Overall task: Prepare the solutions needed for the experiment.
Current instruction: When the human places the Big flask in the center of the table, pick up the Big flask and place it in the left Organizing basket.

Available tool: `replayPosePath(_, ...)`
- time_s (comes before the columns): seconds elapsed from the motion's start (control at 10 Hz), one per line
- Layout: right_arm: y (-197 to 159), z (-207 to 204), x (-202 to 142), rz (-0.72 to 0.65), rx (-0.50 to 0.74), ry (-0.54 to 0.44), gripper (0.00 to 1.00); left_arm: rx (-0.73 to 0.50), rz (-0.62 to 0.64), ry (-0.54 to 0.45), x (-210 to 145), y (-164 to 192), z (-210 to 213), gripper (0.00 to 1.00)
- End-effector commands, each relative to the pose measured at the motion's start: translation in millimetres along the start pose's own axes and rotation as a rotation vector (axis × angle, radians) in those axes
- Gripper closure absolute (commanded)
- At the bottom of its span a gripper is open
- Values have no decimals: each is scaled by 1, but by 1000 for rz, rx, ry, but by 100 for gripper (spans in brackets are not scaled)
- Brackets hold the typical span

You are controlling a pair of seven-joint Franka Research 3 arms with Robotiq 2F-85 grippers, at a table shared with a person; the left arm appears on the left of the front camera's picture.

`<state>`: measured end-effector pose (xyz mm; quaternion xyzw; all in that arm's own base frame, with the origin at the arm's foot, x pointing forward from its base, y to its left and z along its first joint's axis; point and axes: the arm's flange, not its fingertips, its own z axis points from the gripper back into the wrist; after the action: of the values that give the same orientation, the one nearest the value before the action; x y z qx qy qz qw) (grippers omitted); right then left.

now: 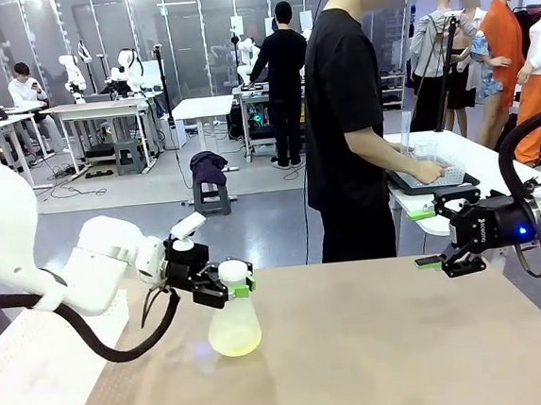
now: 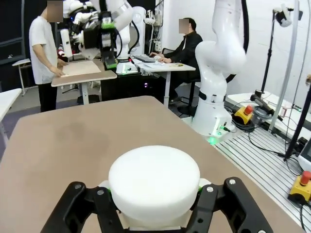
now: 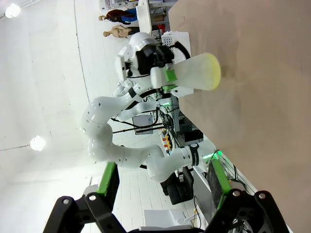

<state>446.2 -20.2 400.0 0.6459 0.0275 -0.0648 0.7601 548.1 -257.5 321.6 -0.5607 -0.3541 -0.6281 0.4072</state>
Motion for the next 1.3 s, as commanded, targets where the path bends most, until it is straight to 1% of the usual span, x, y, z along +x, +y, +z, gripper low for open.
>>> replayPosePath(0.0, 1, 1, -2, 3, -6, 5, 8, -25, -33, 14, 37, -28, 18, 100)
replayPosePath(0.1, 1, 1, -2, 3, -6, 5, 8, -34, -47, 25, 56, -36, 33, 100)
replayPosePath(0.3, 1, 1, -2, 3, -6, 5, 8, 9, -89, 81, 95, -62, 75, 100)
replayPosePath(0.5, 1, 1, -2, 3, -6, 5, 8, 59, -132, 56, 123, -89, 128, 100)
replayPosePath(0.6, 1, 1, -2, 3, -6, 5, 8, 96, -146, 65, 133, -102, 155, 100)
replayPosePath(0.7, 1, 1, -2, 3, -6, 5, 8, 146, -148, 55, 138, -114, 183, 100)
replayPosePath(0.9, 1, 1, -2, 3, -6, 5, 8, 241, -130, 62, 132, -133, 238, 100)
replayPosePath(1.1, 1, 1, -2, 3, -6, 5, 8, 335, -85, 24, 114, -152, 284, 100)
replayPosePath(1.2, 1, 1, -2, 3, -6, 5, 8, 372, -67, 4, 97, -163, 306, 100)
